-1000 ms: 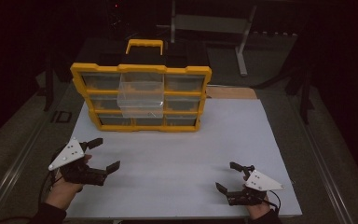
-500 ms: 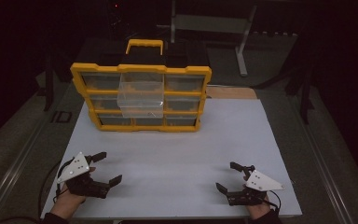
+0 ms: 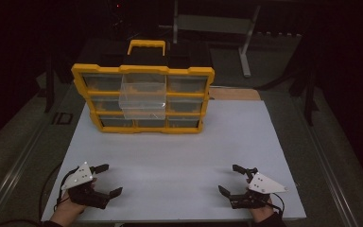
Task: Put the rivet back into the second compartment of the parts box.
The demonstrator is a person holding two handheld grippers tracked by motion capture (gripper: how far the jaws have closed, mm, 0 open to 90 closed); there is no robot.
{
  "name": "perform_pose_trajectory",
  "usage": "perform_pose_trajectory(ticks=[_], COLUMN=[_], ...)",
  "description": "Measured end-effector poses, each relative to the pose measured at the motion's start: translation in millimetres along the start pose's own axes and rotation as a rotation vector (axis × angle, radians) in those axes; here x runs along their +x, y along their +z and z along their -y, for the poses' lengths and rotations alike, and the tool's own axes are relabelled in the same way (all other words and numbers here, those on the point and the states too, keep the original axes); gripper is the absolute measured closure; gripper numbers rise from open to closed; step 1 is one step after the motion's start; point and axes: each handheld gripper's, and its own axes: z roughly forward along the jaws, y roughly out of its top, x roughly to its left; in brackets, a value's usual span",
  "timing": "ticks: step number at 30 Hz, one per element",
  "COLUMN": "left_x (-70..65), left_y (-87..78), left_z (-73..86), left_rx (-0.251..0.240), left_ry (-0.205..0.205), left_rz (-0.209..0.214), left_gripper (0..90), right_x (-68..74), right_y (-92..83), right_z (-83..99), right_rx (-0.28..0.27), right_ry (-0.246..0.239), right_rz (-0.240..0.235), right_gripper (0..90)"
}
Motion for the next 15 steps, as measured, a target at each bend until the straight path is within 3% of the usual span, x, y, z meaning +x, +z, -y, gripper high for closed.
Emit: perform_pose_trajectory(ticks=[7,10,15], left_x=[1.6,-0.1,0.6], left_y=[-4.4,-4.3,-3.5], left_z=[1.3,4.1,6.2], left_rx=[0.002,0.04,0.044], left_ry=[-0.023,-0.023,-0.044], left_rz=[-0.008,-0.007,-0.02], left_gripper=[0.0,0.0,0.0], right_x=[-0.4,-0.6,-0.9], right_y=[-0.1,-0.2,0.5], right_z=[0.6,0.9,1.8], right_rx=[0.004,0.006,0.009], right_ry=[0.001,0.004,0.004], right_rz=[0.001,0.001,0.0], right_gripper=[11.1,11.1,11.1])
